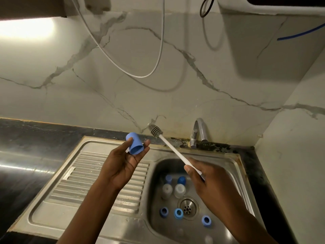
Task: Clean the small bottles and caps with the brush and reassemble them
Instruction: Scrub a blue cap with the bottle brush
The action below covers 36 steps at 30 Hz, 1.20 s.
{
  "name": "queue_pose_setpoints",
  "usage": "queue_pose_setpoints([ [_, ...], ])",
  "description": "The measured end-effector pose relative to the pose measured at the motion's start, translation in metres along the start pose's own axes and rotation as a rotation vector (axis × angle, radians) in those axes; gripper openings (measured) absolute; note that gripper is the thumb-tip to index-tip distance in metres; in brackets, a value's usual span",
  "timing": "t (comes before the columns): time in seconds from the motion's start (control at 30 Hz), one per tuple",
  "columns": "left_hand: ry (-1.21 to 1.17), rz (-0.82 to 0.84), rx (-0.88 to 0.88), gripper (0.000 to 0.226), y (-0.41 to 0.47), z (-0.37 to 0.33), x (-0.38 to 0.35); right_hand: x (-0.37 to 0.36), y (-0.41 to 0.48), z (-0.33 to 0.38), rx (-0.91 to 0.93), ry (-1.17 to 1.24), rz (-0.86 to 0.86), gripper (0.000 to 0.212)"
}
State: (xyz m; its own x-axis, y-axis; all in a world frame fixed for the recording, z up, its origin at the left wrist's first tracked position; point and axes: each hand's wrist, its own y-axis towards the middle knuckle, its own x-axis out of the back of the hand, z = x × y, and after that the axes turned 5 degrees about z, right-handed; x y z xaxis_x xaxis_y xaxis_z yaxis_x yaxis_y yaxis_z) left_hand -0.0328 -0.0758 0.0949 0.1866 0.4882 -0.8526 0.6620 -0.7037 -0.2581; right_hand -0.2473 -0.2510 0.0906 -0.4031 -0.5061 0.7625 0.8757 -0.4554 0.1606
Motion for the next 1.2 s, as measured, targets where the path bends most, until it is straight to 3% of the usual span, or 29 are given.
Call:
queue_pose_setpoints([
  [0.13, 0.015, -0.058, -0.033, 0.045, 0.009, -0.006, 0.001, -0.003, -0.006, 0.007, -0.009, 0.044, 0.033, 0.02],
  [0.37, 0.002, -0.103, -0.075, 0.055, 0.02, -0.014, 0.01, 0.006, -0.01, 0.016, -0.008, 0.038, 0.125, 0.042],
  [0.5, 0.088, -0.053, -0.07, 0.036, 0.012, -0.006, 0.003, 0.006, -0.006, 0.02, -0.027, -0.003, 0.184, 0.041],
  [0.57, 0.168, -0.044, -0.064, 0.03, 0.008, 0.002, 0.005, 0.008, 0.0, 0.022, -0.036, 0.046, 0.219, 0.029],
  [0.8, 0.294, -0.042, -0.093, 0.057, 0.003, 0.006, 0.006, 0.005, 0.005, 0.034, -0.026, 0.14, 0.296, 0.026],
  [0.97, 0.313, -0.099, -0.06, 0.045, 0.006, 0.004, 0.01, 0.017, 0.007, 0.046, 0.163, -0.284, 0.28, 0.038],
  [1.07, 0.344, -0.152, -0.041, 0.035, 0.006, 0.004, 0.013, 0.025, 0.009, 0.053, 0.401, -0.626, 0.21, 0.047],
  [1.13, 0.363, -0.178, -0.027, 0.037, 0.006, 0.005, 0.016, 0.025, 0.011, 0.05, 0.475, -0.773, 0.286, 0.063],
  [1.2, 0.365, -0.201, -0.033, 0.041, 0.007, 0.006, 0.018, 0.031, 0.013, 0.047, 0.491, -0.848, 0.284, 0.063],
])
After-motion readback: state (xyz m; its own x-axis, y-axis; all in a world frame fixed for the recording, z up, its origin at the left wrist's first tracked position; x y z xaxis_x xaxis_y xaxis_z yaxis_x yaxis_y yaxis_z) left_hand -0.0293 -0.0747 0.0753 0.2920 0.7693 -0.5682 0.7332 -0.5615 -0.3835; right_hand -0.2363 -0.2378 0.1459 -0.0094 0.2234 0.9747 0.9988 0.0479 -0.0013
